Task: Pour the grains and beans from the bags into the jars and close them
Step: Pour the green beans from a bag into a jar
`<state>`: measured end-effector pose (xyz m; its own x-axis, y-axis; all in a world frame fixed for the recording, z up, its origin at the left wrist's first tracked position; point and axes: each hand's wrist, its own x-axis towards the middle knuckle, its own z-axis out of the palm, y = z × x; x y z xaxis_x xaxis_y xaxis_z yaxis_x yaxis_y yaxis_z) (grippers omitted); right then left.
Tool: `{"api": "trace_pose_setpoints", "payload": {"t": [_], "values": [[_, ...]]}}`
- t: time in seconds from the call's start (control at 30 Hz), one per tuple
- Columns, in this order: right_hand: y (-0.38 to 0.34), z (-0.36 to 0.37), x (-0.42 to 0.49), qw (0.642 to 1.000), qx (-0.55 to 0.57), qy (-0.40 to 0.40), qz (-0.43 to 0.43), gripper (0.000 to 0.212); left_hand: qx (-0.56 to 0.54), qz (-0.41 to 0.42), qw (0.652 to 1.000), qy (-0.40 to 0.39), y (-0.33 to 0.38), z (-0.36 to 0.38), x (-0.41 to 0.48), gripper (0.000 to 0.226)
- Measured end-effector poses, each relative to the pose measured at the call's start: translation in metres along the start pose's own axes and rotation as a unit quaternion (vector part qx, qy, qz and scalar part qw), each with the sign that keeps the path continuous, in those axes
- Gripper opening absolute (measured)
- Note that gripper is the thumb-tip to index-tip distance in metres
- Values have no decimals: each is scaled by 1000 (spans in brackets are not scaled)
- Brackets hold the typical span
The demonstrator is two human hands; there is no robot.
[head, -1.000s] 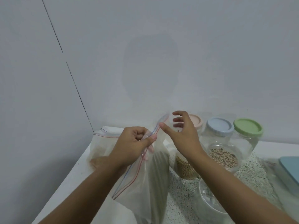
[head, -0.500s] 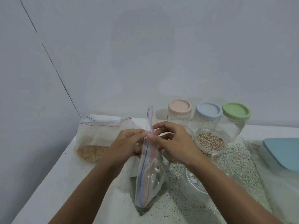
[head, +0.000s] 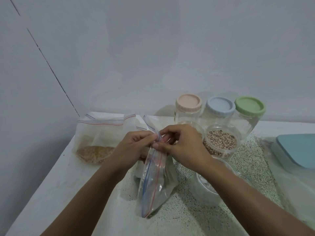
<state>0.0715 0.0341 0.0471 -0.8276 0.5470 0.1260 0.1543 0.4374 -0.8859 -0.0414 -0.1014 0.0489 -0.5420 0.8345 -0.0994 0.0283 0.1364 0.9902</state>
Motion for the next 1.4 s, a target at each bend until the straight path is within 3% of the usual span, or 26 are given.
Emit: {"api": "trace_pose_setpoints", "payload": {"t": [0.13,0.3,0.43,0.63,0.77,0.83,1.0,1.1,1.17,1.23,1.4], "values": [[-4,-4,2,1000,-3,14,-7,13,63,55,995,48,0,-5,-1,27],[-5,-16,2,998,-59,37,-2,23,207,154,951,172,-3,-37,-4,26],[-3,-26,-1,992,-128,1,3,37,212,165,940,211,-4,-67,-17,26],[-6,-32,-6,979,-199,-18,-44,54,136,175,965,142,4,-82,-37,34],[-9,-27,-3,971,-188,9,-145,30,145,183,971,58,9,-68,-36,34],[-12,-22,1,973,-197,-14,-123,9,121,178,976,36,10,-60,-33,29],[-23,-9,18,973,-227,8,-41,59,81,159,983,-33,6,-47,-25,34],[-33,-7,25,979,-202,37,-1,71,36,115,993,-20,-4,-45,-18,37],[-38,-6,30,976,-212,40,17,73,22,75,997,-8,-12,-45,-12,20],[-35,-4,36,971,-237,24,29,66,26,35,999,12,-19,-44,-7,4],[-16,2,46,976,-204,32,65,38,26,-39,999,15,-30,-43,4,9]]}}
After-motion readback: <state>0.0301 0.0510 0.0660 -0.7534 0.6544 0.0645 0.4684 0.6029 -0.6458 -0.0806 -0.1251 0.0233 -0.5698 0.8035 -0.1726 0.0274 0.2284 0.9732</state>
